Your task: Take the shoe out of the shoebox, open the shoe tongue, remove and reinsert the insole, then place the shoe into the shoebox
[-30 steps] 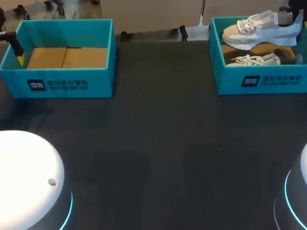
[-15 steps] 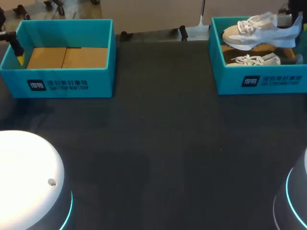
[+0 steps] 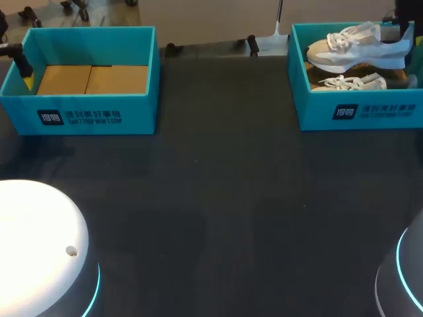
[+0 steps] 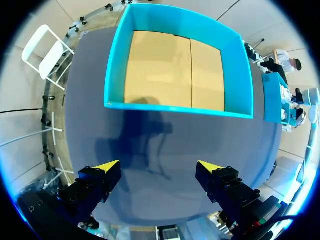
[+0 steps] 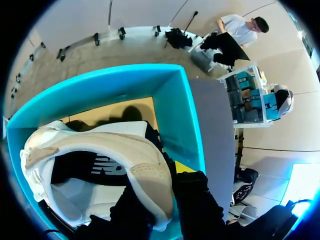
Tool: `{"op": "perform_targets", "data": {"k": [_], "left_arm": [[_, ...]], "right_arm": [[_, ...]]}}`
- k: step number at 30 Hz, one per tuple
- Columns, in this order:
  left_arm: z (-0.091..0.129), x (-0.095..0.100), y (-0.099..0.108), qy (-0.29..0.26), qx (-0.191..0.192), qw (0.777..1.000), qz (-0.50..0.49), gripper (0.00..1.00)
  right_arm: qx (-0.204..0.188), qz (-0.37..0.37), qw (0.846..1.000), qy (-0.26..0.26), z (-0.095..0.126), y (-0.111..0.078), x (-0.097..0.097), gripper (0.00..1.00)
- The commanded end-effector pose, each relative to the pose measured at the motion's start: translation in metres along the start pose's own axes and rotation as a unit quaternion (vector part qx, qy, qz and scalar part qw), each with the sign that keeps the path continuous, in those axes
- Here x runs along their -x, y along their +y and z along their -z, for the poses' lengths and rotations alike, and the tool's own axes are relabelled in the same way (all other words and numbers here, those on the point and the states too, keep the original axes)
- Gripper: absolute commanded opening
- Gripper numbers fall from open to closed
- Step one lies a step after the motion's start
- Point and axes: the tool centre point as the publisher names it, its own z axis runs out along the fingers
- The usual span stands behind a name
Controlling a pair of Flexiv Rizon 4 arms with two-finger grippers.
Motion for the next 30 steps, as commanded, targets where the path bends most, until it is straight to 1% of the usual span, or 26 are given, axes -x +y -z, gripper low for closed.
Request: {"op": "perform_targets", "data": {"k": [1, 6, 18, 30], "left_arm": [[0.001, 0.000, 0.000, -0.001, 0.000, 1.000, 0.000, 1.00], [0.001, 0.000, 0.000, -0.001, 0.000, 1.000, 0.000, 1.00], [0.001, 0.000, 0.000, -0.001, 0.000, 1.000, 0.000, 1.00], [0.001, 0.000, 0.000, -0.001, 0.000, 1.000, 0.000, 1.00]], "right_arm": [[-0.014, 0.001, 1.000, -0.001, -0.010, 0.010, -0.003, 0.00], [-0.018, 0.006, 1.000, 0.002, -0.018, 0.008, -0.005, 0.00], [-0.018, 0.021, 1.000, 0.012, -0.039, 0.012, -0.014, 0.00], [-0.019, 0.024, 0.999, 0.015, -0.055, 0.013, -0.023, 0.00]]}}
